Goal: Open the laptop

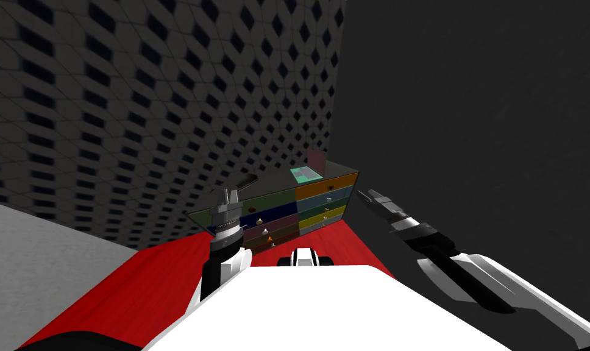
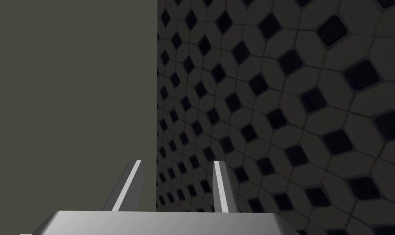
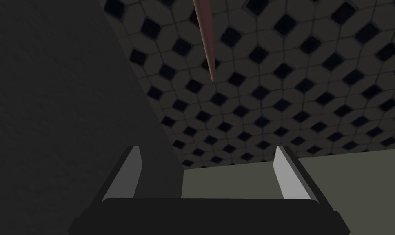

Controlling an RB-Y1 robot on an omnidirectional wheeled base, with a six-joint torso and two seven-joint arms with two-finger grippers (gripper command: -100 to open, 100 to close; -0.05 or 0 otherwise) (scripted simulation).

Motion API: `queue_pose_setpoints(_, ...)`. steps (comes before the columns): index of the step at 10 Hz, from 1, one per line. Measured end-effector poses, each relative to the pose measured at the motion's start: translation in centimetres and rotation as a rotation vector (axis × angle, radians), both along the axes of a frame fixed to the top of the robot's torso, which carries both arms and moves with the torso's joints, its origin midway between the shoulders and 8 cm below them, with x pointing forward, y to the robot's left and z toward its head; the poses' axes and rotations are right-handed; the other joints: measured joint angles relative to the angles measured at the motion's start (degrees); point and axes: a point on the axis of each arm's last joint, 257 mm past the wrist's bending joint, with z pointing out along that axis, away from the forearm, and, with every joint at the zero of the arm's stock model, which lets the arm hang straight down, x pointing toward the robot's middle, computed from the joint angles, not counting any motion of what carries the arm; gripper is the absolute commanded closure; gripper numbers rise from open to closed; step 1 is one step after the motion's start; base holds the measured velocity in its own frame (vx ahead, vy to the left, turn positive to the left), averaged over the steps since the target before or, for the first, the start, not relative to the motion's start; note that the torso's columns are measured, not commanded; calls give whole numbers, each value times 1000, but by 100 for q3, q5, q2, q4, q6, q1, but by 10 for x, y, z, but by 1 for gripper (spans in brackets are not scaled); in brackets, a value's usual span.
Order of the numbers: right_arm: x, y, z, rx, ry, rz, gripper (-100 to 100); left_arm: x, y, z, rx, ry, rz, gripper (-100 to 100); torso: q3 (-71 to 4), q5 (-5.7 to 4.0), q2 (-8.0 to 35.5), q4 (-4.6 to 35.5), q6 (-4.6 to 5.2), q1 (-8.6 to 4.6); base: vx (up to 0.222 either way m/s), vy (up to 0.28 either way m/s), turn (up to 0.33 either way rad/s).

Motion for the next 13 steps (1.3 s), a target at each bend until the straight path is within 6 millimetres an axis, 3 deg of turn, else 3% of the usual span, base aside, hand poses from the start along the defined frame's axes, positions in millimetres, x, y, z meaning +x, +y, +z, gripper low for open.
queue_pose_setpoints(7, 4, -52, -1, -370, 75, -89, -100, 0, 0, 0, 0, 0, 0, 0, 0, 1, -2, 0, 0, 4, 52, 39, 41)
queue_pose_setpoints(13, 16, -89, 15, -633, 106, -145, -100, 0, 0, 0, 0, 0, 0, 0, 0, 1, -1, 0, -1, 6, 56, 37, 73)
